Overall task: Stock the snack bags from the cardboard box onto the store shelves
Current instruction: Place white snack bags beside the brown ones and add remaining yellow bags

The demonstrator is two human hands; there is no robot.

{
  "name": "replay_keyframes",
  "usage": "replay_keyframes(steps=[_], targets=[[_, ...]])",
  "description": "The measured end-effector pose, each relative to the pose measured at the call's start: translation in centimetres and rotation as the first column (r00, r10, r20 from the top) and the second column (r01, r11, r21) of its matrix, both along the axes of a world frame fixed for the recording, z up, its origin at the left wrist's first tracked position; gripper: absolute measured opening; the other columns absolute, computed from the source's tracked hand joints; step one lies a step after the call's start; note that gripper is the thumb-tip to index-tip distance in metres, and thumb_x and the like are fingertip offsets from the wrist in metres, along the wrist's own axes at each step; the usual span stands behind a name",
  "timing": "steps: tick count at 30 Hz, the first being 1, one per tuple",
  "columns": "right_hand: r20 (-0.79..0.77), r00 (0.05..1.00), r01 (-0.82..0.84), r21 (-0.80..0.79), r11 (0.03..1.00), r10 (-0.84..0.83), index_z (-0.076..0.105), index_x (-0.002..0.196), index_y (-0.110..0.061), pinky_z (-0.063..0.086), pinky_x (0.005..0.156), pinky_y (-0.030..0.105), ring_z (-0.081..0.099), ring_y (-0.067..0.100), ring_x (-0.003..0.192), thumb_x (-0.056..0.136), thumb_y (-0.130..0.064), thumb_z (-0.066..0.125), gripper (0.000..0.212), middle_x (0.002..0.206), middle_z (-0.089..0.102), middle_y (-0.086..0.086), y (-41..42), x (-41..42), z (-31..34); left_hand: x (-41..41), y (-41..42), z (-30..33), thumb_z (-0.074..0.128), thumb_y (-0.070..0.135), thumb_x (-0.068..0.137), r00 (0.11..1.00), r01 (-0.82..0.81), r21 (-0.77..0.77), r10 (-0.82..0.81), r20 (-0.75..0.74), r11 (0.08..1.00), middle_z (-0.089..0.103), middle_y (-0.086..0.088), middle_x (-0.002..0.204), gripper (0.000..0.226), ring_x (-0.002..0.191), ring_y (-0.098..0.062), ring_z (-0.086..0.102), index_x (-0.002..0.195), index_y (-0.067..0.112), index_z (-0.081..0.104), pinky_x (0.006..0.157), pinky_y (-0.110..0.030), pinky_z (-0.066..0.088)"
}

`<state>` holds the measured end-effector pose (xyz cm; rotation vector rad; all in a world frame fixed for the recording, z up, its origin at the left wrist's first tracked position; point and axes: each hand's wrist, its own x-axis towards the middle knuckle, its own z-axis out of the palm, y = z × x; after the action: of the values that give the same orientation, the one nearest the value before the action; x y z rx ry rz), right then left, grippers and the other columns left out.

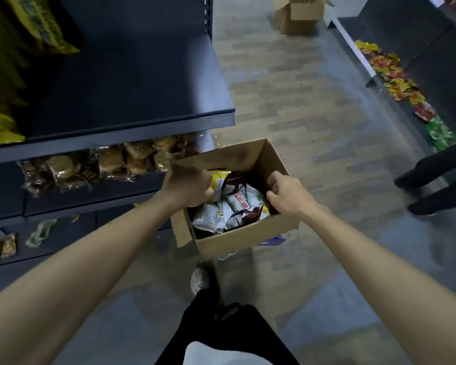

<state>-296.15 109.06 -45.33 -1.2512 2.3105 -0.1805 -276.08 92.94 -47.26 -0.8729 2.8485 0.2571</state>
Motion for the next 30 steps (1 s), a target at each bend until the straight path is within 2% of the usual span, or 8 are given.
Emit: replay_keyframes(steps=[7, 10, 15, 18, 21, 23, 26, 30], targets=[[0.035, 0.999, 0.033, 0.095, 0.995, -0.036, 0.052, 0.123, -0.014, 0.047, 0.088, 0.037, 0.054, 0.028, 0.106, 0.089, -0.024, 0.056, 0.036, 0.113, 0.060, 0.009, -1.2, -1.0, -2.7, -1.4, -0.5, -2.9, 0.047, 0.035, 0.075, 0.993, -0.069, 0.213, 0.087, -0.081, 0.975, 0.063, -0.012, 0.068, 0.027, 0.068, -0.031, 0.060, 0.070, 0.013, 0.060, 0.058, -0.029, 0.039], [0.055, 0.998, 0.006, 0.136, 0.991, -0.014, 0.055, 0.119, -0.015, 0.047, 0.085, 0.035, 0.056, 0.028, 0.104, 0.089, -0.026, 0.057, 0.032, 0.112, 0.062, 0.008, -2.0, -1.6, -4.0, -2.1, 0.0, -4.2, 0.051, 0.033, 0.082, 0.989, -0.119, 0.271, 0.139, -0.054, 0.955, 0.067, -0.011, 0.082, 0.024, 0.081, -0.030, 0.063, 0.082, 0.013, 0.064, 0.061, -0.028, 0.036], [0.120, 0.990, -0.112, 0.403, 0.908, 0.069, 0.062, 0.081, -0.011, 0.044, 0.068, 0.029, 0.062, 0.030, 0.089, 0.084, -0.026, 0.062, 0.014, 0.087, 0.063, 0.008, -3.1, -2.1, -6.7, -2.6, 0.3, -6.6, 0.054, 0.035, 0.085, 0.967, -0.249, 0.228, 0.231, 0.106, 0.941, 0.066, -0.010, 0.094, 0.024, 0.088, -0.034, 0.065, 0.095, 0.016, 0.064, 0.069, -0.032, 0.048], [0.171, 0.972, -0.223, 0.482, 0.847, 0.159, 0.071, 0.101, -0.011, 0.046, 0.072, 0.027, 0.064, 0.030, 0.100, 0.085, -0.023, 0.059, 0.023, 0.101, 0.068, 0.009, -3.6, -2.1, -8.6, -2.2, -0.1, -7.7, 0.055, 0.036, 0.084, 0.946, -0.319, 0.259, 0.288, 0.150, 0.912, 0.067, -0.008, 0.090, 0.023, 0.087, -0.034, 0.065, 0.089, 0.016, 0.063, 0.067, -0.032, 0.049], [0.242, 0.935, -0.346, 0.451, 0.823, 0.260, 0.068, 0.119, -0.019, 0.049, 0.090, 0.031, 0.059, 0.029, 0.114, 0.087, -0.009, 0.048, 0.039, 0.118, 0.067, 0.006, -4.3, -2.1, -9.2, -1.9, 0.2, -8.1, 0.055, 0.034, 0.084, 0.921, -0.384, 0.241, 0.352, 0.167, 0.891, 0.068, -0.008, 0.090, 0.021, 0.088, -0.034, 0.064, 0.089, 0.016, 0.063, 0.065, -0.031, 0.043], [0.304, 0.919, -0.357, 0.380, 0.853, 0.250, 0.056, 0.134, -0.025, 0.047, 0.095, 0.032, 0.056, 0.028, 0.118, 0.086, -0.002, 0.044, 0.055, 0.129, 0.062, 0.005, -4.9, -2.3, -9.4, -2.0, 0.3, -8.3, 0.054, 0.033, 0.085, 0.901, -0.427, 0.212, 0.394, 0.180, 0.879, 0.068, -0.010, 0.092, 0.021, 0.089, -0.034, 0.064, 0.091, 0.014, 0.063, 0.065, -0.031, 0.043], [0.417, 0.887, -0.347, 0.322, 0.881, 0.197, 0.028, 0.152, -0.030, 0.043, 0.093, 0.024, 0.052, 0.026, 0.126, 0.086, 0.005, 0.046, 0.078, 0.146, 0.049, 0.004, -5.7, -2.7, -9.5, -2.4, 0.6, -8.4, 0.054, 0.033, 0.087, 0.880, -0.467, 0.201, 0.431, 0.197, 0.861, 0.067, -0.010, 0.092, 0.021, 0.086, -0.034, 0.063, 0.091, 0.014, 0.062, 0.064, -0.031, 0.041], [0.448, 0.861, -0.407, 0.323, 0.854, 0.241, 0.019, 0.155, -0.029, 0.042, 0.097, 0.025, 0.049, 0.027, 0.129, 0.088, 0.001, 0.051, 0.079, 0.152, 0.041, 0.005, -6.6, -2.9, -10.2, -3.1, 1.2, -8.1, 0.053, 0.038, 0.089, 0.860, -0.502, 0.211, 0.461, 0.219, 0.839, 0.066, -0.006, 0.091, 0.023, 0.085, -0.032, 0.063, 0.095, 0.017, 0.062, 0.060, -0.030, 0.038]])
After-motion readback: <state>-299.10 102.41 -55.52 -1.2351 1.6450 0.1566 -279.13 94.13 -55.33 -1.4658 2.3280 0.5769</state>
